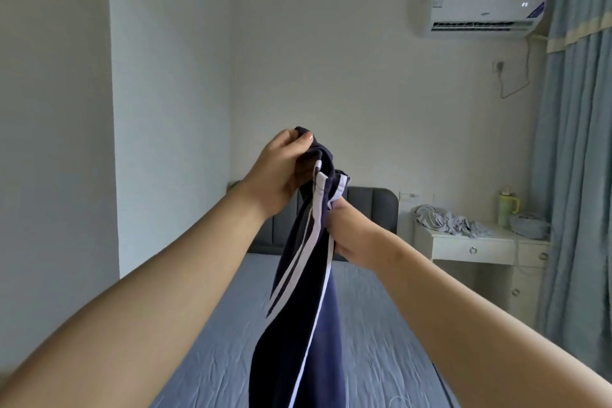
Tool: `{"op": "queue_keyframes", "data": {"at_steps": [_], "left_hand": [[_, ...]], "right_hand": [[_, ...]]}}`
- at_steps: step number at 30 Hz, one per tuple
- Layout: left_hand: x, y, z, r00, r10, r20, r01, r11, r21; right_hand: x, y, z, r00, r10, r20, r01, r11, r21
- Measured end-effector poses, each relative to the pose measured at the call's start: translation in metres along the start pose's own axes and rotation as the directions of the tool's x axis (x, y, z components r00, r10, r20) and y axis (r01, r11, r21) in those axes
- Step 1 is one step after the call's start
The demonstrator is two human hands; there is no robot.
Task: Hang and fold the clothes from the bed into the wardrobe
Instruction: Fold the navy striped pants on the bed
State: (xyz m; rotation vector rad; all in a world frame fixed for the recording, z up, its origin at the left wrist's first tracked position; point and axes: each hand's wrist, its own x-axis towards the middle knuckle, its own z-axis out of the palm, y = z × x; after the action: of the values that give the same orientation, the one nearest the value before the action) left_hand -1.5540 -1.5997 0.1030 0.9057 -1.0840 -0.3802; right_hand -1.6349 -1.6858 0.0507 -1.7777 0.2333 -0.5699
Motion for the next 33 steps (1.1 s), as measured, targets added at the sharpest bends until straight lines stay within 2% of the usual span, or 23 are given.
{"op": "queue_keyframes", "data": {"at_steps": [3, 5, 7, 9, 11, 12, 15, 16, 17, 19, 21, 23, 25, 27, 29, 30, 33], "left_hand": [[0.001, -0.009, -0.004, 0.999, 0.037, -0.011, -0.037, 0.999, 0.001], [0.001, -0.025, -0.012, 0.999, 0.037, -0.028, -0.033, 0.989, 0.142], [-0.007, -0.047, -0.022, 0.999, -0.051, 0.018, 0.043, 0.948, 0.317], [-0.023, -0.073, -0.032, 0.966, -0.231, 0.118, 0.171, 0.91, 0.378], [-0.04, -0.097, -0.036, 0.873, -0.452, 0.181, 0.328, 0.821, 0.467], [-0.047, -0.108, -0.035, 0.812, -0.56, 0.162, 0.402, 0.739, 0.54], [-0.059, -0.125, -0.026, 0.644, -0.765, 0.001, 0.577, 0.486, 0.656], [-0.06, -0.128, -0.022, 0.614, -0.788, -0.047, 0.642, 0.464, 0.611], [-0.06, -0.13, -0.02, 0.611, -0.788, -0.075, 0.688, 0.483, 0.542], [-0.056, -0.13, -0.017, 0.653, -0.748, -0.123, 0.731, 0.578, 0.364], [-0.049, -0.124, -0.014, 0.685, -0.708, -0.173, 0.728, 0.677, 0.111], [-0.038, -0.114, -0.009, 0.682, -0.699, -0.217, 0.687, 0.713, -0.137], [-0.023, -0.099, -0.003, 0.658, -0.703, -0.271, 0.642, 0.711, -0.287], [-0.009, -0.082, 0.003, 0.675, -0.684, -0.277, 0.559, 0.719, -0.413], [-0.001, -0.07, 0.007, 0.728, -0.639, -0.248, 0.465, 0.726, -0.507], [0.0, -0.066, 0.009, 0.757, -0.61, -0.233, 0.428, 0.733, -0.528], [-0.002, -0.071, 0.01, 0.837, -0.525, -0.155, 0.406, 0.786, -0.466]], "right_hand": [[0.003, 0.001, 0.003, 0.985, 0.082, -0.153, -0.074, 0.996, 0.059], [0.007, 0.001, 0.0, 0.962, 0.043, -0.271, -0.022, 0.996, 0.083], [0.007, 0.0, -0.002, 0.943, 0.002, -0.333, 0.063, 0.981, 0.185], [0.006, -0.003, -0.006, 0.94, 0.034, -0.338, 0.103, 0.92, 0.378], [0.005, -0.006, -0.014, 0.94, 0.075, -0.332, 0.082, 0.896, 0.437], [0.006, -0.008, -0.018, 0.937, 0.098, -0.335, 0.065, 0.893, 0.445], [0.008, -0.018, -0.032, 0.914, 0.123, -0.386, 0.048, 0.913, 0.405], [0.01, -0.018, -0.039, 0.91, 0.127, -0.395, 0.043, 0.917, 0.396], [0.01, -0.015, -0.045, 0.909, 0.13, -0.395, 0.025, 0.931, 0.365], [0.006, 0.003, -0.055, 0.892, 0.155, -0.425, 0.003, 0.937, 0.349], [0.001, 0.038, -0.063, 0.884, 0.193, -0.425, 0.029, 0.886, 0.463], [-0.009, 0.067, -0.063, 0.91, 0.234, -0.341, -0.043, 0.873, 0.487], [-0.021, 0.082, -0.054, 0.968, 0.213, -0.136, -0.156, 0.927, 0.341], [-0.033, 0.088, -0.039, 0.949, 0.312, 0.036, -0.314, 0.943, 0.113], [-0.039, 0.098, -0.034, 0.931, 0.366, 0.006, -0.362, 0.923, -0.129], [-0.038, 0.101, -0.034, 0.937, 0.345, -0.05, -0.348, 0.922, -0.17], [-0.036, 0.101, -0.038, 0.955, 0.251, -0.157, -0.267, 0.959, -0.09]]}}
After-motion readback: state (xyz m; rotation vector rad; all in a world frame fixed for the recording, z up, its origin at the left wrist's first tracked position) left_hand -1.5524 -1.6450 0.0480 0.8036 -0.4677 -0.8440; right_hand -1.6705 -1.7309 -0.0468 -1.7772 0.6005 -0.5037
